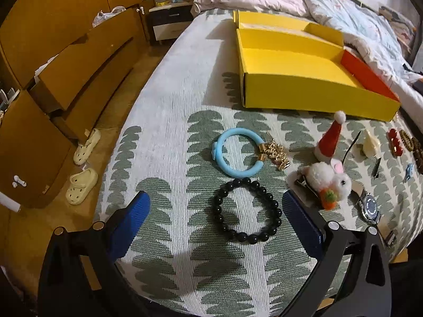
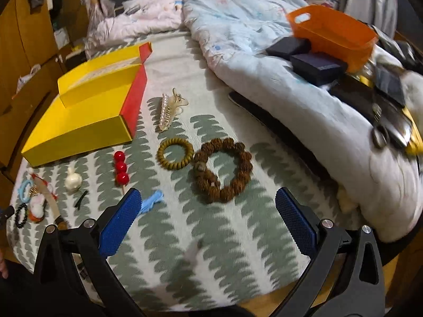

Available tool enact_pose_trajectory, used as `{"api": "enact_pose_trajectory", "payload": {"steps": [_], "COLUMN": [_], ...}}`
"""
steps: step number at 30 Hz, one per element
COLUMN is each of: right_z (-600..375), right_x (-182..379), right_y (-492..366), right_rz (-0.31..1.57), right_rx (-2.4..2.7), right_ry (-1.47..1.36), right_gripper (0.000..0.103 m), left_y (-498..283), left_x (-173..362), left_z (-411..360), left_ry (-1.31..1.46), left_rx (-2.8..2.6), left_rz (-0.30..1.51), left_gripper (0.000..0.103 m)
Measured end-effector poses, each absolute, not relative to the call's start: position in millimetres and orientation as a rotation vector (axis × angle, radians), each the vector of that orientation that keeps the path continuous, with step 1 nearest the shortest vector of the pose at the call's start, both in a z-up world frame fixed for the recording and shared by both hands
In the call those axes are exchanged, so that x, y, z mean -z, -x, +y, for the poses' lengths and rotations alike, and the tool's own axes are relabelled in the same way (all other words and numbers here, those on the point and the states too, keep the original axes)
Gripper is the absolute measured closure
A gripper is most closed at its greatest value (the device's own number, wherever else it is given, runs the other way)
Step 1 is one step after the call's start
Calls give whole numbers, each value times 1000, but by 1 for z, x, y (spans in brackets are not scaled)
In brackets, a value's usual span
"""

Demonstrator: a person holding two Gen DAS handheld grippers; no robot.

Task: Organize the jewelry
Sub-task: 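Move the right tool over the brown bead bracelet while the left tool approaches the black bead bracelet, then close the right tool on the brown bead bracelet while the left tool grasps the black bead bracelet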

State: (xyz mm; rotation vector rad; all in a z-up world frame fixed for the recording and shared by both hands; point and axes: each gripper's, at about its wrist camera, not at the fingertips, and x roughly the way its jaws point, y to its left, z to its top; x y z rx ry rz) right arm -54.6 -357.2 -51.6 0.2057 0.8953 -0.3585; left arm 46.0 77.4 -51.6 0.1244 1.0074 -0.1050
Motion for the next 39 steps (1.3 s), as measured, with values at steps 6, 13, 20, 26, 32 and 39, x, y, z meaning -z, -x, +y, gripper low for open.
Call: {"api": "enact_pose_trajectory", "payload": {"steps": [6,13,20,26,32,39], "right_z": [-369,-374,-382,-383,-382,-382], "right_x": [62,88,104,112,115,117], "right_y": [8,-20,-26,-33,-33,-35], "right_rz": [991,1136,1188,1221,1232,1240], "right_rx": [309,310,292,288,287,296], "right_ry": [-217,-228,-262,-254,-251,-229], "right_gripper": [18,34,44,51,55,61], "left_y": [-53,-54,-60,-65,-75,-81], "left_x": [58,62,72,72,72,79], "left_z": [83,74,68,67,68,71], "left_ry": [-81,-80,-73,-42,0,23], "left_rx": [104,134,134,142,150,138], "left_rz": [1061,1107,1206,1234,1253,1290], "left_gripper": [4,4,4,4,4,4]}}
